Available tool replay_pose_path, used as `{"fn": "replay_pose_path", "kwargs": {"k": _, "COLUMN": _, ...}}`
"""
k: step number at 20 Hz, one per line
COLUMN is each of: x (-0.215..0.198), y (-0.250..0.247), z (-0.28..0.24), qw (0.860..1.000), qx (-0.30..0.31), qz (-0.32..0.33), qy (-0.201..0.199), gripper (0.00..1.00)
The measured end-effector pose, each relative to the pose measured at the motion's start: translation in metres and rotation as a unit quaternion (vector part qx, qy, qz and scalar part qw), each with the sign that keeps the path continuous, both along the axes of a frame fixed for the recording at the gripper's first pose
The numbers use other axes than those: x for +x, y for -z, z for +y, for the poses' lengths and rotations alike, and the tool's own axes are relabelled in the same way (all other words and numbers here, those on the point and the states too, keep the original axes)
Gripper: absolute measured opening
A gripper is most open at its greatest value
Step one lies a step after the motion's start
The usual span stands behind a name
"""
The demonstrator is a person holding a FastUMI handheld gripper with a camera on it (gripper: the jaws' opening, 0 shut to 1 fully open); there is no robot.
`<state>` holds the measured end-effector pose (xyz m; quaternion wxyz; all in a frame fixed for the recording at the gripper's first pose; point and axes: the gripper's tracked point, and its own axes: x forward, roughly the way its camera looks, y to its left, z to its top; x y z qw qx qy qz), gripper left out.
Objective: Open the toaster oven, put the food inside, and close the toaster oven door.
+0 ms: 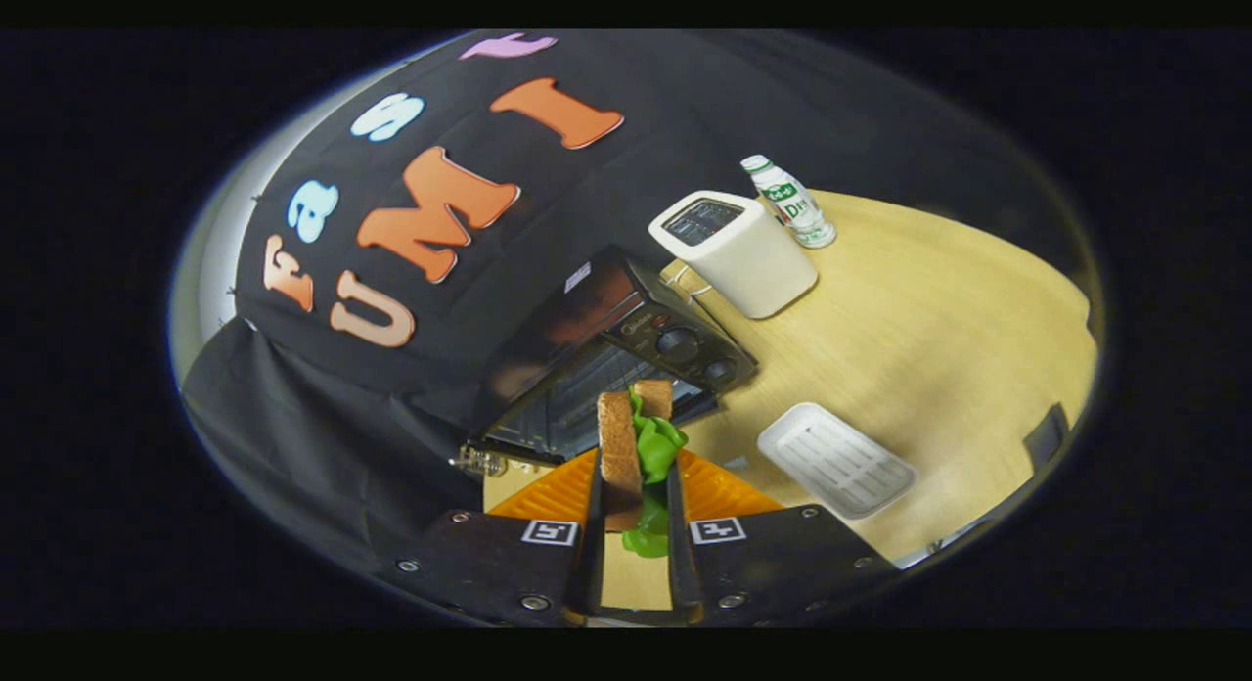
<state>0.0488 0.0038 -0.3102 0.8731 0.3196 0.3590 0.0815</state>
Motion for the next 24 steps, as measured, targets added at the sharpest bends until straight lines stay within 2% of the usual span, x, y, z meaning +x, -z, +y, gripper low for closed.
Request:
{"fn": "replay_pose_path", "kwargs": {"k": 6, "x": 0.028, "y": 0.041, "z": 0.058, "qw": 0.989, "qx": 0.108, "qz": -0.003, "qy": 0.102, "gripper": 0.27}}
{"fn": "replay_pose_path", "kwargs": {"k": 13, "x": 0.083, "y": 0.081, "z": 0.108, "qw": 0.965, "qx": 0.169, "qz": -0.022, "qy": 0.199, "gripper": 0.27}}
{"fn": "replay_pose_path", "kwargs": {"k": 20, "x": 0.109, "y": 0.098, "z": 0.121, "qw": 0.954, "qx": 0.144, "qz": -0.030, "qy": 0.260, "gripper": 0.27}}
{"fn": "replay_pose_path", "kwargs": {"k": 23, "x": 0.111, "y": 0.105, "z": 0.123, "qw": 0.957, "qx": 0.120, "qz": -0.015, "qy": 0.265, "gripper": 0.46}}
{"fn": "replay_pose_path", "kwargs": {"k": 24, "x": 0.110, "y": 0.105, "z": 0.124, "qw": 0.957, "qx": 0.122, "qz": -0.012, "qy": 0.263, "gripper": 0.49}}
